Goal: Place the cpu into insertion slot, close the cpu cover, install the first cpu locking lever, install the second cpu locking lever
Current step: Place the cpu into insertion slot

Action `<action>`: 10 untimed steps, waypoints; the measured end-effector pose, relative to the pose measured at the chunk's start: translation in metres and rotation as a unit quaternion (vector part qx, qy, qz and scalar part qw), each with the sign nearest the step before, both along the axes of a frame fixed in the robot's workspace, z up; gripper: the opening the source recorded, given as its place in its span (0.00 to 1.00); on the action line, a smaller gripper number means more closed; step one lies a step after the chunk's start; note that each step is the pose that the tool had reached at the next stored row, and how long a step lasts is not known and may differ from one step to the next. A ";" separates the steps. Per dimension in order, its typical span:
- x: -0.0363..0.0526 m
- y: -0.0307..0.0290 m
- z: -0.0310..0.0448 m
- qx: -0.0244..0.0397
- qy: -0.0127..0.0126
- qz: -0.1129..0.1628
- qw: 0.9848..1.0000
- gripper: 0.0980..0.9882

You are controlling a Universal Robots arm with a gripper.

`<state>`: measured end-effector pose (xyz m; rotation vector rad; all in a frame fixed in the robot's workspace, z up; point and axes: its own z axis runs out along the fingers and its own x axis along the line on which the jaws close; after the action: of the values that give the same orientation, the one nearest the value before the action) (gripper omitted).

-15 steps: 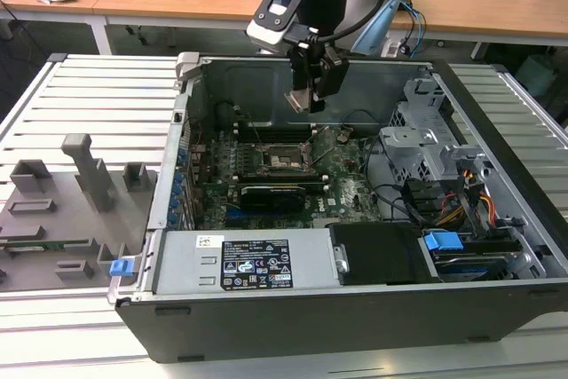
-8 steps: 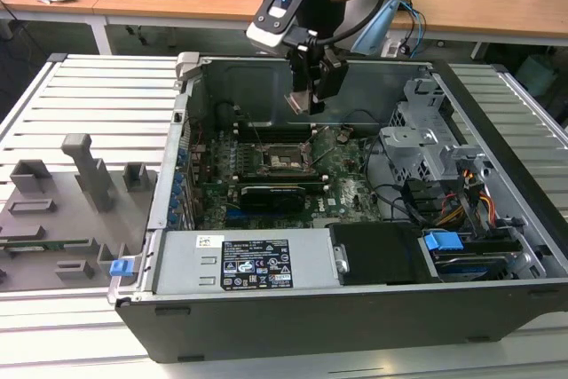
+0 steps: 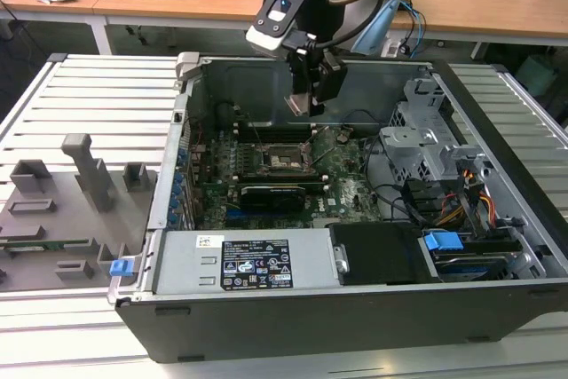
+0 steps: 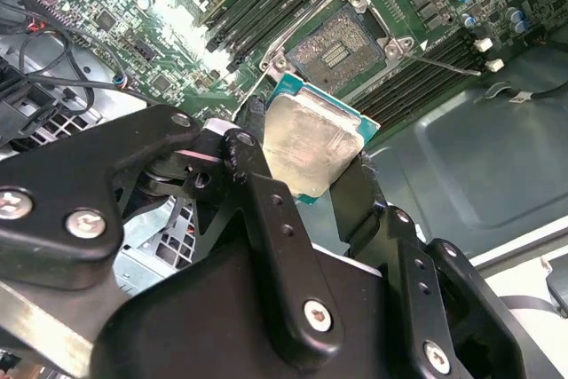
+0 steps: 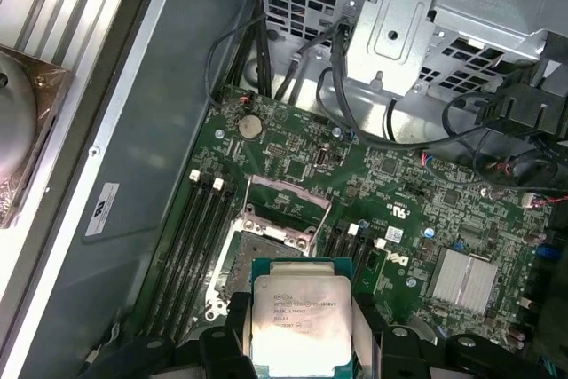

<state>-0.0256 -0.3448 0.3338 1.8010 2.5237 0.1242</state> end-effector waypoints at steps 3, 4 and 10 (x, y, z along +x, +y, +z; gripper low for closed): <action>0.0000 0.0000 -0.0020 0.000 0.000 -0.002 1.000 0.49; 0.0000 0.0000 -0.0028 0.000 0.000 -0.002 1.000 0.49; 0.0000 0.0000 -0.0066 0.000 0.000 -0.004 1.000 0.49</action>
<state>-0.0257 -0.3447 0.3272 1.8115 2.5156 0.1239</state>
